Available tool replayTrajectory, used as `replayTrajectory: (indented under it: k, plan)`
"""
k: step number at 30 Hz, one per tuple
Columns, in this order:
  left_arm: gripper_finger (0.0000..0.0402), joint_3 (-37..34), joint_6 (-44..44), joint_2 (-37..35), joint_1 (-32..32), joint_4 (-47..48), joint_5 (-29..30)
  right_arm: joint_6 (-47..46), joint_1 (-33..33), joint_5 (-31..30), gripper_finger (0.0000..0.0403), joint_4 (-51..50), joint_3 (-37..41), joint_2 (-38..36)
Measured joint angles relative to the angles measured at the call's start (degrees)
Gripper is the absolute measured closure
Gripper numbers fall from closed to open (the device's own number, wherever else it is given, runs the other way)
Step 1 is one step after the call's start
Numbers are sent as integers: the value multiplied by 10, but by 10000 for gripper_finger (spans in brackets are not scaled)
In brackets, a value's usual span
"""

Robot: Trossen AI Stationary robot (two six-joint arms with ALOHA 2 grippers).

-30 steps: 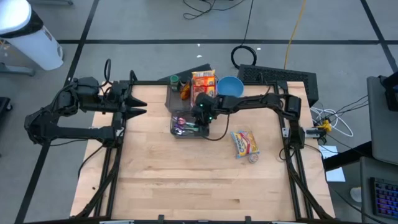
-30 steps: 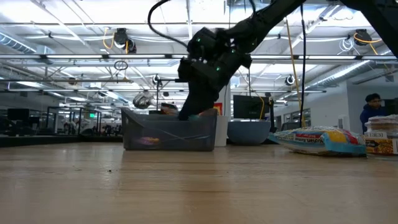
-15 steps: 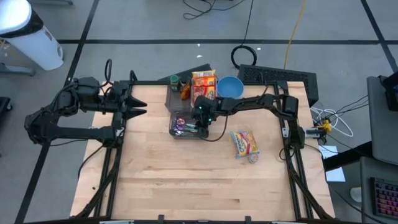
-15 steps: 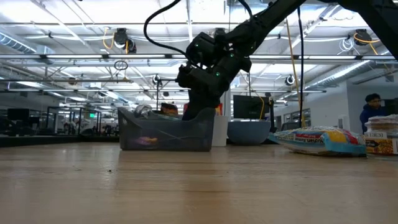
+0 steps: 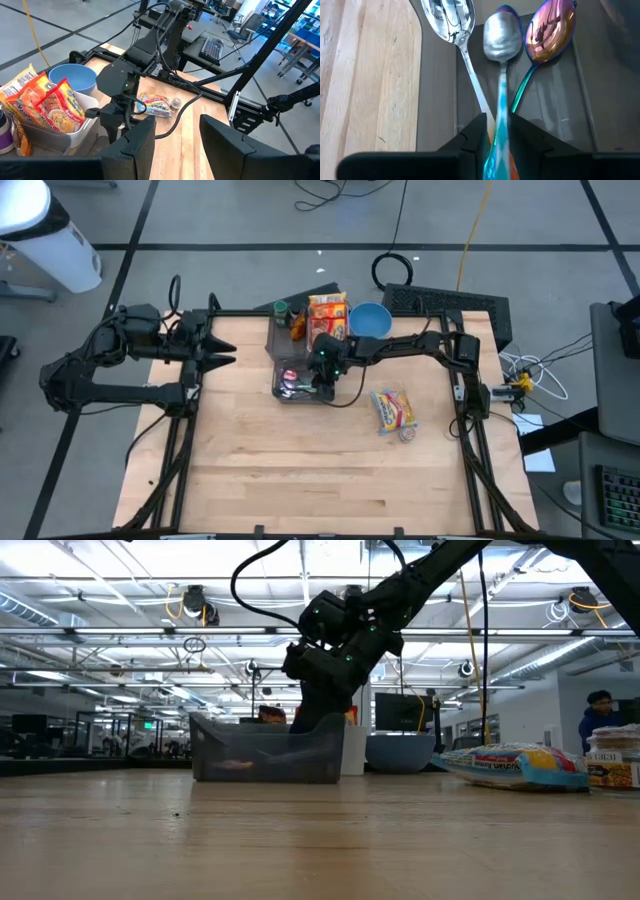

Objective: Pick & Place Food Item
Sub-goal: Put the blue patterned spoon into the bottom black bin, then put the blue noodle pack into the white bin

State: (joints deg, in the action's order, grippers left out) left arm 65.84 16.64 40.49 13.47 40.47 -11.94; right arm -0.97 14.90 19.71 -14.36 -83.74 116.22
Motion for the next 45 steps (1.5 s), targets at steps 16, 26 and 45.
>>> replayTrajectory:
  k: [16, 26, 45]
  plan:
    - [240, 0, -2, 0, 0, 0, 1, -39, 7, -4, 234, 44, -1, -19]
    - [240, 0, -3, 32, 0, -60, 50, -117, 29, -2, 209, 97, 0, -99]
    - [240, 0, 1, 158, 0, -152, 28, -210, 34, 34, 208, 144, 0, -272]
